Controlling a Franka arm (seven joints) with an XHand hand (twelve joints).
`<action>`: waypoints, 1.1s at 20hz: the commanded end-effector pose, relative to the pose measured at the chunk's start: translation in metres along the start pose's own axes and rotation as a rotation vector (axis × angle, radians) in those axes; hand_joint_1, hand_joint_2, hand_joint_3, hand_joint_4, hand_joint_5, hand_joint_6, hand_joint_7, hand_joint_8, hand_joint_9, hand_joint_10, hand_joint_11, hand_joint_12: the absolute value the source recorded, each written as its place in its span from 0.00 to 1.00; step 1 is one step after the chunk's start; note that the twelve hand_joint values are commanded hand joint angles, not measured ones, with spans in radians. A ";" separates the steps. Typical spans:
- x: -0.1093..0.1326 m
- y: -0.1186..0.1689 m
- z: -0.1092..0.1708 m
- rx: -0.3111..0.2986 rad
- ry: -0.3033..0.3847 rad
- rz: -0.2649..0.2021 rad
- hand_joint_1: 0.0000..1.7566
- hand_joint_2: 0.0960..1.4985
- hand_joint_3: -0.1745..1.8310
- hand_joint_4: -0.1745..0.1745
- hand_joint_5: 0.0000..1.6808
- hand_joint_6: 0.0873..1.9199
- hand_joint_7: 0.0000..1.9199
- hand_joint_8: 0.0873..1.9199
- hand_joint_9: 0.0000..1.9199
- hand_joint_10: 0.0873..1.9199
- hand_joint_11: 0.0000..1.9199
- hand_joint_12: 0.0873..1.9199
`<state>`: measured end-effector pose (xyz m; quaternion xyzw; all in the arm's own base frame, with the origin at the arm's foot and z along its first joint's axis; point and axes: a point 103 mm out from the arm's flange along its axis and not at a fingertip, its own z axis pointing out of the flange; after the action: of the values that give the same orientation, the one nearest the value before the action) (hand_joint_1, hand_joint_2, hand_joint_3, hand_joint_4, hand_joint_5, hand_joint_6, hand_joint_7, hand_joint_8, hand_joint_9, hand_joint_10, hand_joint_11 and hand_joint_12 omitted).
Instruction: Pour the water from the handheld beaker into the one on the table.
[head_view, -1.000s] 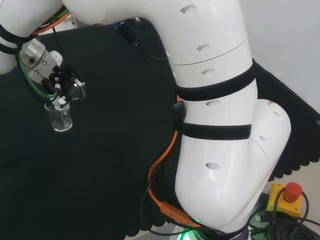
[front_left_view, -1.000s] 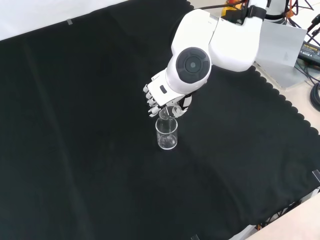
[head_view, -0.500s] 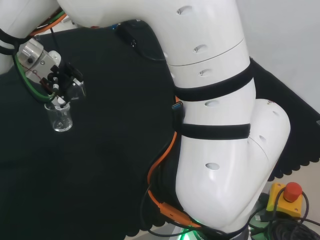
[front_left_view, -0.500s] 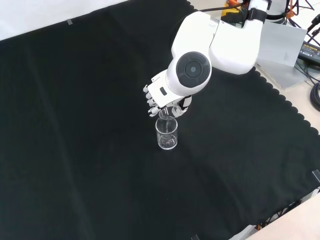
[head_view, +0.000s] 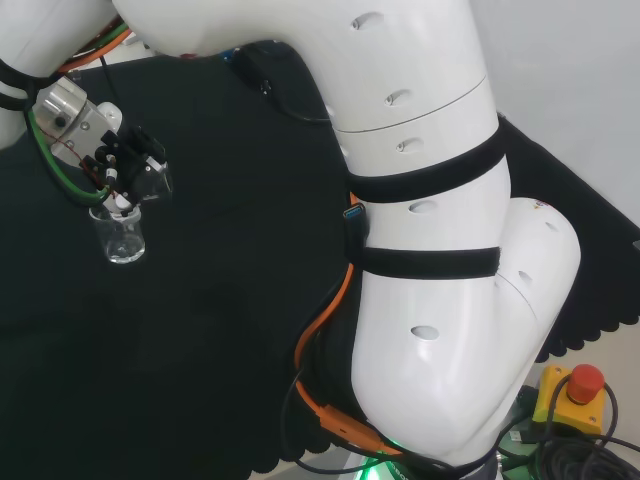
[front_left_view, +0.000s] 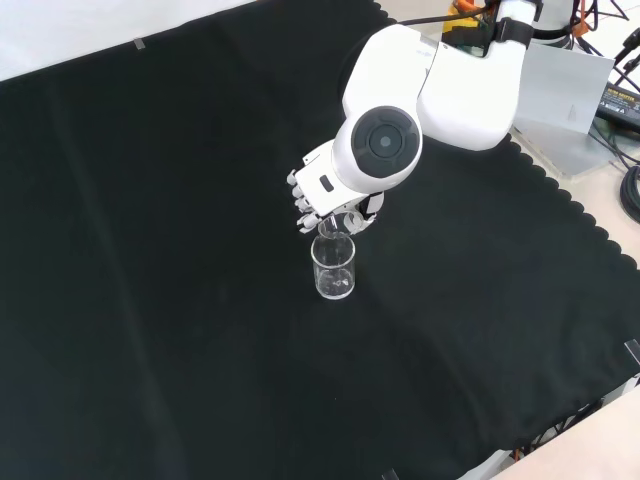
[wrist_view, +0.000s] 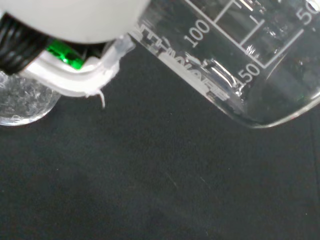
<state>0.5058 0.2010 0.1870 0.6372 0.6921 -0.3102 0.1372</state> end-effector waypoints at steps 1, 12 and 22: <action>0.000 -0.001 0.000 0.000 -0.004 0.002 0.67 0.36 0.40 0.99 0.91 0.03 0.94 0.15 0.84 0.28 0.71 0.40; 0.001 -0.002 -0.003 0.003 0.003 -0.004 0.67 0.36 0.40 0.99 0.91 0.03 0.94 0.16 0.84 0.28 0.71 0.39; -0.001 -0.005 -0.009 -0.007 0.022 -0.005 0.67 0.36 0.40 0.99 0.91 0.04 0.94 0.16 0.84 0.29 0.71 0.39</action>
<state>0.5043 0.2047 0.1918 0.6381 0.6943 -0.3045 0.1342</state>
